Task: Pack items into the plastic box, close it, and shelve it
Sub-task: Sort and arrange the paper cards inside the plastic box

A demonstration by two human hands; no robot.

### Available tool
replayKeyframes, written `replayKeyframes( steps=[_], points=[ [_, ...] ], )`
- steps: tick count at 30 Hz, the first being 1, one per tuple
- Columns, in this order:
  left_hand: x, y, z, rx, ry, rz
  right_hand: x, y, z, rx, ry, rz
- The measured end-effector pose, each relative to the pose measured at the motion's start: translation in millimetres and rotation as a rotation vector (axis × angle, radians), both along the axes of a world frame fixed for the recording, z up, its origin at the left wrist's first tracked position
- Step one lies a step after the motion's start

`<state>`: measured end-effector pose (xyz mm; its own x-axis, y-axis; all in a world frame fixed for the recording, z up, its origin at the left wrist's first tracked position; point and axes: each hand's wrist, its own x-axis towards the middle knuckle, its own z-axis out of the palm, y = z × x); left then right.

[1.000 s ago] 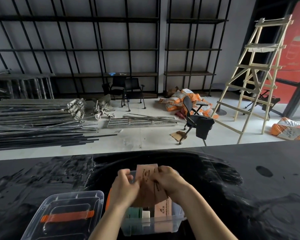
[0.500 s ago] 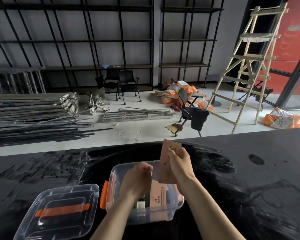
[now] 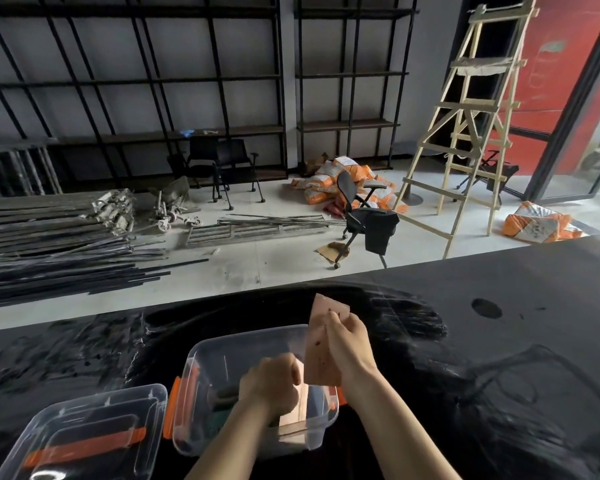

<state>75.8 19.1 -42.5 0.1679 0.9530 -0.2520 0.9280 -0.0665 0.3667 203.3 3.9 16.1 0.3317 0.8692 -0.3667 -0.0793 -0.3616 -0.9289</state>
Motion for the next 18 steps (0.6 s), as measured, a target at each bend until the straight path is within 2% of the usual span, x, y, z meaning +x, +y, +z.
replayKeyframes(
  steps=[3,6,9,14,16,18],
  points=[
    [-21,5,25,0.054,-0.206,0.086,4,3,7,-0.038,0.018,0.038],
    [-39,5,47,0.191,-0.606,0.221,-1,7,14,-0.024,0.045,0.104],
    [-39,5,60,0.169,-0.904,0.286,-22,6,20,0.017,0.099,0.179],
    [-30,-4,57,0.106,-1.021,0.393,-47,13,12,0.052,0.098,0.218],
    [-26,-12,56,0.021,-1.035,0.363,-51,15,5,0.050,0.063,0.237],
    [-21,-16,56,0.014,-1.023,0.287,-53,14,1,0.051,0.072,0.252]
  ],
)
